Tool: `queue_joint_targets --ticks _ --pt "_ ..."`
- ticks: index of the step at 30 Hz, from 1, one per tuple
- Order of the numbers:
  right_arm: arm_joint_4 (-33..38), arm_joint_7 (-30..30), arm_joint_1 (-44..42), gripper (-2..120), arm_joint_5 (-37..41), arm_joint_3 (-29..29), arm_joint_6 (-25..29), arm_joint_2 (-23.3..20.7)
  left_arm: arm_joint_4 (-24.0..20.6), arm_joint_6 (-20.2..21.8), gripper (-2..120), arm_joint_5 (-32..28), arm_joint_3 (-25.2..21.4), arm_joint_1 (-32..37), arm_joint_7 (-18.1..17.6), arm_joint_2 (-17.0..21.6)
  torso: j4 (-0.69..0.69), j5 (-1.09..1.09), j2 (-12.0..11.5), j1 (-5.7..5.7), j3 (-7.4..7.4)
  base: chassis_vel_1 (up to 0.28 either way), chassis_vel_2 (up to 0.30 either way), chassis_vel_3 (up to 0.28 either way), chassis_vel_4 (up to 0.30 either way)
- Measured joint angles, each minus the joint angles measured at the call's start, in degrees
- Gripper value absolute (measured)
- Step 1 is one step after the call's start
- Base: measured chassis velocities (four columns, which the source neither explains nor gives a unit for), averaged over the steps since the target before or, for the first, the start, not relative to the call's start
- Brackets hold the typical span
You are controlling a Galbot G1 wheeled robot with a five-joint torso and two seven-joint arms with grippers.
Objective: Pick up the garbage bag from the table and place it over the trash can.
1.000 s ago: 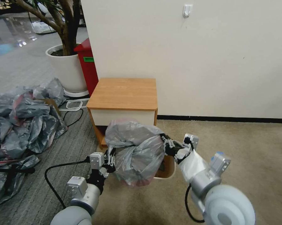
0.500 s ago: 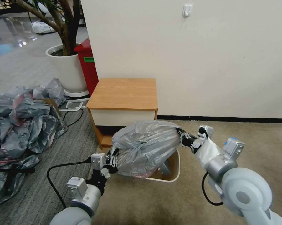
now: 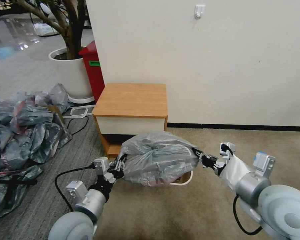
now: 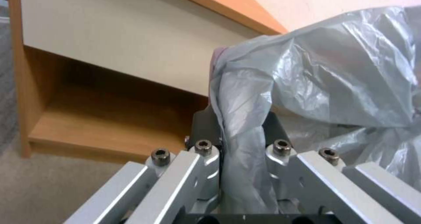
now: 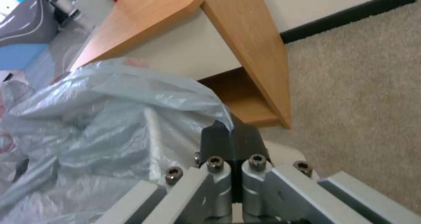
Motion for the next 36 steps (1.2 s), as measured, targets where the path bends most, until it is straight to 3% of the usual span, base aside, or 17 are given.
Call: queue_joint_targets --ticks 11,15,20,23,25,27,29,31,36 --pt "0.3 0.42 -1.49 3 0.6 0.34 0.05 0.88 0.06 2.03 9 -5.41 -1.16 -0.71 0.04 0.3 0.01 0.0 0.0 0.0 0.0 0.0 0.0 0.0 0.0" --pt "2.12 1.47 -3.62 22 2.39 3.18 0.14 2.07 1.35 2.67 9 -7.99 -1.75 -1.09 -1.23 0.26 0.01 -0.01 0.0 0.0 0.0 0.0 0.0 0.0 0.0" --pt "2.16 0.9 -6.11 32 0.98 4.61 1.0 3.64 2.44 2.82 9 -8.84 -2.01 -1.5 -2.43 0.28 0.01 -0.01 0.0 0.0 0.0 0.0 0.0 0.0 0.0" --pt "2.16 -4.32 -9.74 51 -4.18 5.05 4.53 7.66 3.91 2.89 9 -9.95 -2.04 -1.98 -3.84 0.29 0.0 -0.01 0.0 0.0 0.0 0.0 0.0 0.0 0.0" --pt "2.16 -4.85 -10.16 54 -4.36 4.99 5.49 8.26 4.06 2.89 9 -10.27 -2.07 -2.04 -4.08 0.29 0.0 -0.01 0.0 0.0 0.0 0.0 0.0 0.0 0.0" --pt "2.16 -8.5 -12.16 64 -4.59 4.43 11.41 11.76 4.45 2.89 9 -11.63 -2.35 -2.27 -4.91 0.22 0.0 -0.01 0.0 0.0 0.0 0.0 0.0 0.0 0.0" --pt "2.17 -9.23 -12.6 69 -4.58 3.91 13.22 12.85 4.49 2.87 9 -12.04 -2.41 -2.28 -5.21 0.18 -0.01 -0.02 0.0 0.0 0.0 0.0 0.0 0.0 0.0" --pt "2.22 -9.79 -13.15 79 -2.56 0.93 20.69 17.22 4.4 2.74 9 -13.58 -2.47 -2.22 -6.18 0.02 0.0 -0.01 0.0 0.0 0.0 0.0 0.0 0.0 0.0" --pt "2.25 -9.33 -12.52 93 -2.63 -3.83 27.05 22.61 3.32 2.69 9 -15.65 -2.47 -2.0 -7.32 -0.08 0.0 -0.01 0.0 0.0 0.0 0.0 0.0 0.0 0.0"
